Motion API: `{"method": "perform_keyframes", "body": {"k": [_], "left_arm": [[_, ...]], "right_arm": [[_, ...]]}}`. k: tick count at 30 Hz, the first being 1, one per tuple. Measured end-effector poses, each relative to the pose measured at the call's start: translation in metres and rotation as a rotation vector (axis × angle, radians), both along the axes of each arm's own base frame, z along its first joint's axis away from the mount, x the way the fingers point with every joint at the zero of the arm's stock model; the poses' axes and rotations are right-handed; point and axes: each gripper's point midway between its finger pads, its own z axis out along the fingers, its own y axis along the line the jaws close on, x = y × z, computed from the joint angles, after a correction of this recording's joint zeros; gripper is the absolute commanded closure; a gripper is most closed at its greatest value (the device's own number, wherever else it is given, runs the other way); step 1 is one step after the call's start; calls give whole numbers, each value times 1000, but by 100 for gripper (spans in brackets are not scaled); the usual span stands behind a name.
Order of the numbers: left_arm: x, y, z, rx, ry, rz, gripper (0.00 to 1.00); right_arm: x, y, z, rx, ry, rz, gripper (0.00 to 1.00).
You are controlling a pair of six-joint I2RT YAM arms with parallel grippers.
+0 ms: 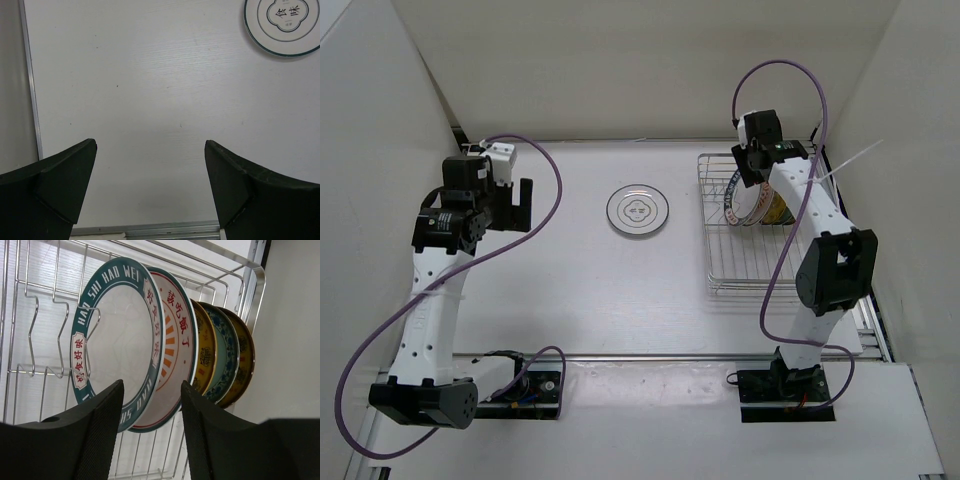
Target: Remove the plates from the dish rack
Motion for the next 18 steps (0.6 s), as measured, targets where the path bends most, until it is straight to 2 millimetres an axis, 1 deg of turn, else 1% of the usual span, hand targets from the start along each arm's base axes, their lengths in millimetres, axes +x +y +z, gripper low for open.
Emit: {"method": "perform_keyframes", "body": {"k": [4, 5, 6, 9, 10, 12, 13, 16, 18], "left_arm": [[-1, 1, -8, 4, 18, 5, 0], [-1, 1, -9, 4, 23, 4, 0], [-1, 1, -12, 5, 27, 4, 0], [-1, 1, -18, 5, 40, 5, 0], [-2, 1, -19, 6, 45, 5, 0], [-2, 1, -21, 6, 48, 5, 0], [-2, 1, -21, 6, 49, 5, 0], [0, 1, -20, 5, 41, 4, 0], [1, 1, -20, 5, 37, 4, 0]], "right_arm": [[2, 3, -8, 6, 19, 9, 49], [2, 3, -10, 6, 23, 9, 51], [2, 3, -13, 5, 28, 9, 56], [3, 3, -19, 4, 41, 8, 62], [4, 3, -21, 1, 46, 8, 70], [5, 2, -23, -6, 48, 4, 75], [5, 2, -24, -6, 49, 2, 81], [8, 1, -23, -4, 34, -18, 87], [10, 6, -19, 11, 15, -32, 89]]}}
